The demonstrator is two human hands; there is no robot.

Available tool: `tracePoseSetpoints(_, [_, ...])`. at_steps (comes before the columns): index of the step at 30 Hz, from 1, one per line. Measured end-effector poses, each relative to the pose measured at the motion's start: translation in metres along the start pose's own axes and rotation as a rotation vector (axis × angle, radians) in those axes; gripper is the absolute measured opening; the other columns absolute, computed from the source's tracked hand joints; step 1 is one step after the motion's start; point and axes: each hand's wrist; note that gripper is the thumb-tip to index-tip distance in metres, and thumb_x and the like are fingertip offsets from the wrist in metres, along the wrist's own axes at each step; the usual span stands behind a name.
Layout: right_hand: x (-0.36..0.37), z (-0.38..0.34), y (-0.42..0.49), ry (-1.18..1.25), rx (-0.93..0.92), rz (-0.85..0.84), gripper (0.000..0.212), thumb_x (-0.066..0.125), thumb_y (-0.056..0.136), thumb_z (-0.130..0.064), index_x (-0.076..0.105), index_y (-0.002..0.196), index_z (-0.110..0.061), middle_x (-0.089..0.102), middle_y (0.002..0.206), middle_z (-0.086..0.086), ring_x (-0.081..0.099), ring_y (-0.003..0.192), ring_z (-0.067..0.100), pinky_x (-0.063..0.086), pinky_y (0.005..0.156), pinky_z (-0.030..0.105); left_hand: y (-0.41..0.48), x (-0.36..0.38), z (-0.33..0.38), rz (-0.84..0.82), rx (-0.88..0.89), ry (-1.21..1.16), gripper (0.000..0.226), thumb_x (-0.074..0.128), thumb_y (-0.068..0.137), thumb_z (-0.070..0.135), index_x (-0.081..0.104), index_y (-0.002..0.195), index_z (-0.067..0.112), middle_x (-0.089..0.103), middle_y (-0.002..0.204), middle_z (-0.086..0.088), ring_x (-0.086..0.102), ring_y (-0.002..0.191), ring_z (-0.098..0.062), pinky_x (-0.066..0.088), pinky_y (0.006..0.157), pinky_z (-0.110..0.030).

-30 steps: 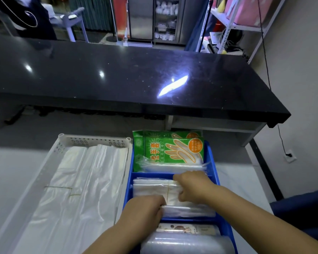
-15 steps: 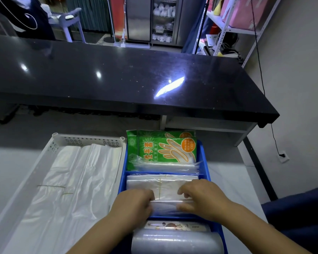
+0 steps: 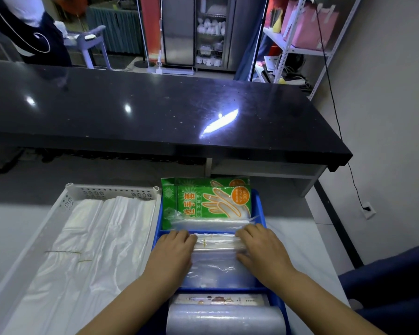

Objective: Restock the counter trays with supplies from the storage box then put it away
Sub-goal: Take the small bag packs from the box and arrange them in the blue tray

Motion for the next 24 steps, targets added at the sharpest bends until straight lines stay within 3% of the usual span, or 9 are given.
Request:
tracePoseSetpoints(6, [0.003,0.002,0.000,-0.021,-0.019,-0.041,0.030,0.050,0.089,-0.032,0.052,0.117,-0.023,0.056,0.122,-0.003,0.050,0.108,0.016,0.038,0.092,0.027,-0.002,-0.002,-0.001,-0.025,0.012,-0.005,0.036,0.077,0.048,0.017,0.066,0.082,0.023,0.064,0.075,0.006,0.062,0.068,-0.017,0.050,0.060,-0.025])
tracePoseSetpoints(8, [0.001,0.002,-0.002,-0.007,-0.033,-0.021,0.031,0.053,0.087,-0.030,0.053,0.117,-0.023,0.056,0.121,-0.003,0.051,0.107,0.017,0.039,0.092,0.027,-0.005,-0.006,-0.004,-0.036,0.027,0.029,0.040,0.077,0.039,0.017,0.066,0.077,0.024,0.064,0.070,0.007,0.062,0.063,-0.016,0.050,0.057,-0.020])
tracePoseSetpoints(12, [-0.009,0.005,-0.005,-0.091,-0.070,0.018,0.030,0.076,0.063,-0.026,0.067,0.091,-0.024,0.068,0.091,-0.005,0.062,0.082,0.014,0.047,0.072,0.022,-0.014,-0.016,-0.009,-0.012,-0.023,0.107,0.040,0.078,0.029,0.013,0.064,0.065,0.021,0.062,0.064,0.003,0.062,0.060,-0.020,0.052,0.058,-0.021])
tracePoseSetpoints(15, [-0.007,0.010,-0.003,-0.111,-0.125,-0.023,0.031,0.058,0.078,-0.014,0.060,0.109,-0.020,0.062,0.110,0.000,0.055,0.101,0.021,0.041,0.084,0.030,-0.021,-0.026,-0.010,0.004,-0.061,0.199,0.035,0.079,0.033,0.014,0.068,0.065,0.019,0.066,0.066,0.000,0.066,0.069,-0.023,0.055,0.069,-0.028])
tracePoseSetpoints(19, [-0.007,0.010,0.007,-0.052,-0.185,0.025,0.036,0.057,0.083,-0.018,0.055,0.118,-0.025,0.059,0.117,-0.002,0.052,0.108,0.021,0.039,0.092,0.033,-0.036,-0.040,-0.010,0.063,-0.197,0.168,0.031,0.082,0.044,0.014,0.070,0.072,0.018,0.069,0.073,0.000,0.068,0.079,-0.024,0.055,0.072,-0.031])
tracePoseSetpoints(24, [-0.011,-0.028,0.025,0.034,-0.400,-0.036,0.024,0.054,0.083,-0.026,0.062,0.106,-0.022,0.068,0.103,0.001,0.060,0.097,0.027,0.046,0.078,0.035,-0.079,-0.050,-0.006,0.146,-0.445,0.074,0.032,0.086,0.051,0.015,0.071,0.079,0.017,0.069,0.071,0.001,0.065,0.065,-0.023,0.053,0.058,-0.029])
Point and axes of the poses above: each hand's wrist, its own y-axis towards the middle knuckle, its own x-axis out of the palm, z = x × y
